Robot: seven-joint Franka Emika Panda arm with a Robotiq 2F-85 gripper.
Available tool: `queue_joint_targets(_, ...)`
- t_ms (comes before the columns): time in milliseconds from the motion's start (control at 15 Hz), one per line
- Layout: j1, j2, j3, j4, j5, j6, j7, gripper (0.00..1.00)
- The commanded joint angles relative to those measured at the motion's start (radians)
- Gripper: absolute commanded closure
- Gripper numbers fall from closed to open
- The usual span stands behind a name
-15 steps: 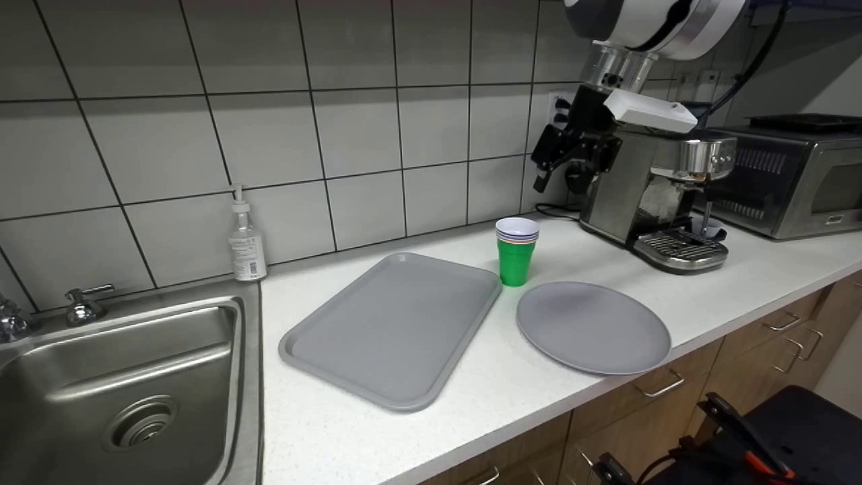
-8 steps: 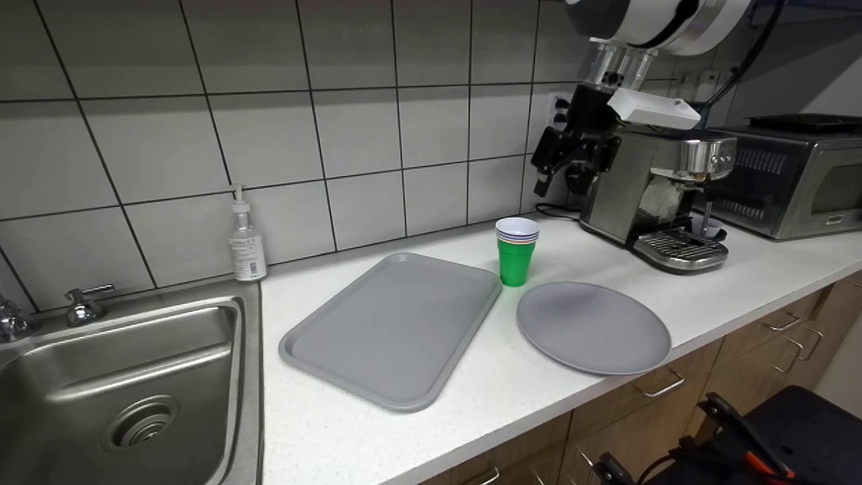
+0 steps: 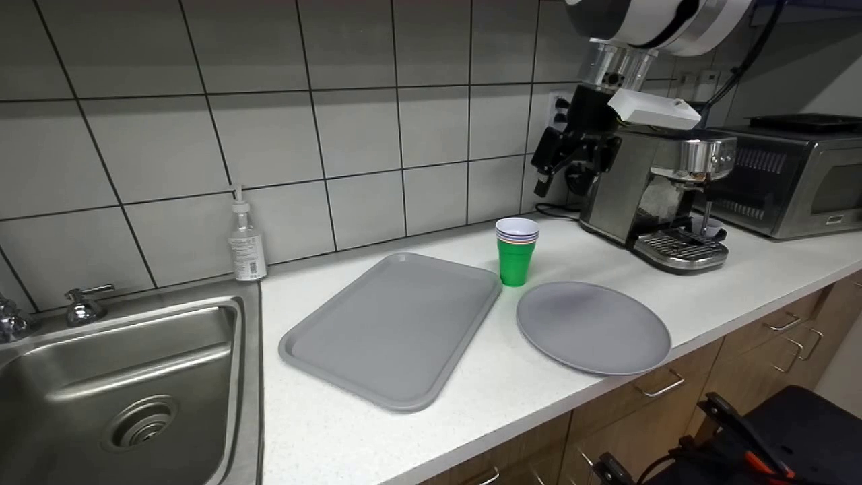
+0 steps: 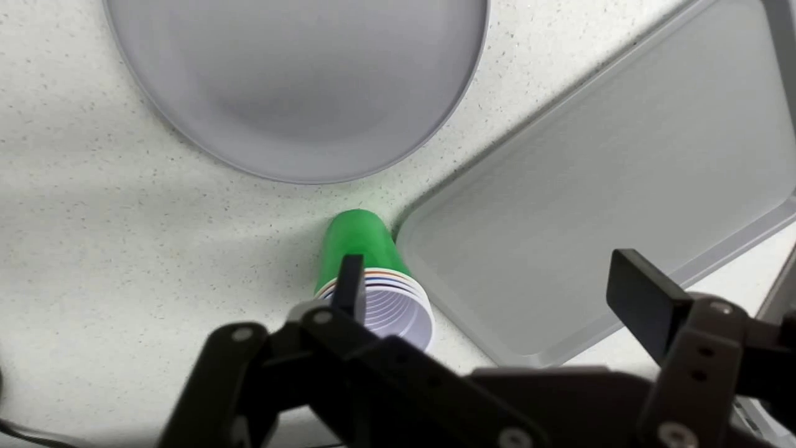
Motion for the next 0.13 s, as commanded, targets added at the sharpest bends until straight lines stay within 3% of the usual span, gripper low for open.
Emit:
queue_joint_targets(0,0.021,-0.001,-0.02,0.001,-0.008,-0.001,0.007,0.0)
queue_joint_targets(67,0.021,-0.001,-0.02,0.001,-0.008,-0.001,0.007,0.0)
